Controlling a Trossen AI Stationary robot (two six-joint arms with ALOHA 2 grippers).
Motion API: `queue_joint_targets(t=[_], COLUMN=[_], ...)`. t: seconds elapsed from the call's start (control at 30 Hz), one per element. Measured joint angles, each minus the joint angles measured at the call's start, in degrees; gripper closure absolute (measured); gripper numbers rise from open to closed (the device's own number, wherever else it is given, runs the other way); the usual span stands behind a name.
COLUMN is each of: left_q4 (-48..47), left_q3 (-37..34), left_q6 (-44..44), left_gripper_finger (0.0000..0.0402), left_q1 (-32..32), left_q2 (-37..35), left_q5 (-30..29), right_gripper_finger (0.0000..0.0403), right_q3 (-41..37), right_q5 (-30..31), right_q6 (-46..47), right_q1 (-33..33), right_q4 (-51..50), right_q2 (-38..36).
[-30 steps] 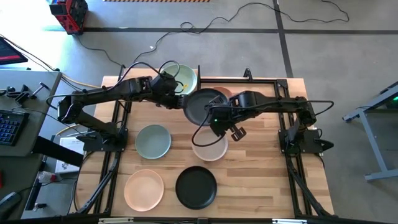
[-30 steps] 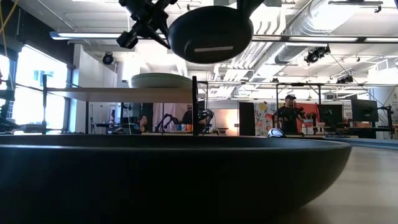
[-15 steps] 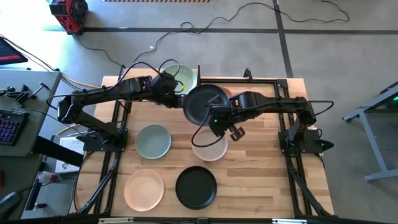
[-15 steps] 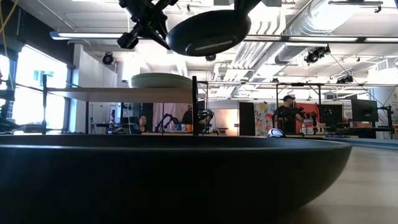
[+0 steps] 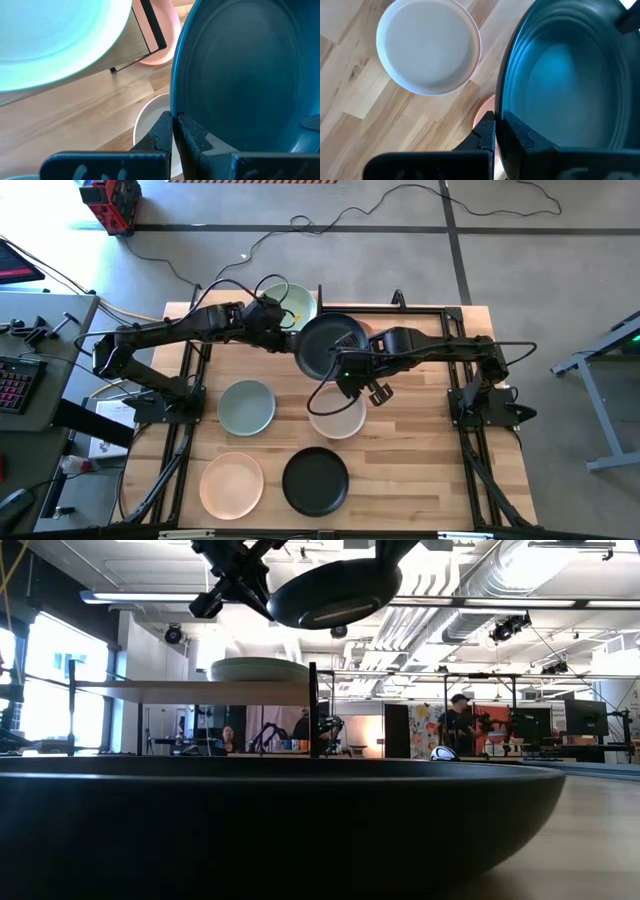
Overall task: Place and stack plates onto a shelf
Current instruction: Stack the dark blue plate on top of the green plate on the shelf
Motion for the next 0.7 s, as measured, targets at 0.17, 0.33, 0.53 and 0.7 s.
queue_joint_targets(t=[0.17, 0.33, 0.53, 0.7], left_q4=[0.0, 0.0, -0.4, -0.7], left_q3=[0.0, 0.0, 0.0, 0.0], left_q6=[0.0, 0.5, 1.0, 1.0], left_gripper_finger=[0.0401, 0.0401, 0.0401, 0.0401], left_q1=[0.0, 0.4, 0.3, 0.5], left_q2=[0.0, 0.0, 0.0, 0.0], left_q5=[-0.5, -0.5, -0.4, -0.7], right_gripper_finger=[0.0402, 0.0381, 0.0300, 0.0260], right_q3=[0.0, 0.0, 0.0, 0.0], right_q5=[-0.2, 0.0, 0.1, 0.1], right_q6=[1.8, 4.1, 4.9, 5.0], right_q1=[-0.1, -0.2, -0.1, 0.0], right_q4=[0.0, 0.3, 0.0, 0.0], right_q2=[0.0, 0.0, 0.0, 0.0])
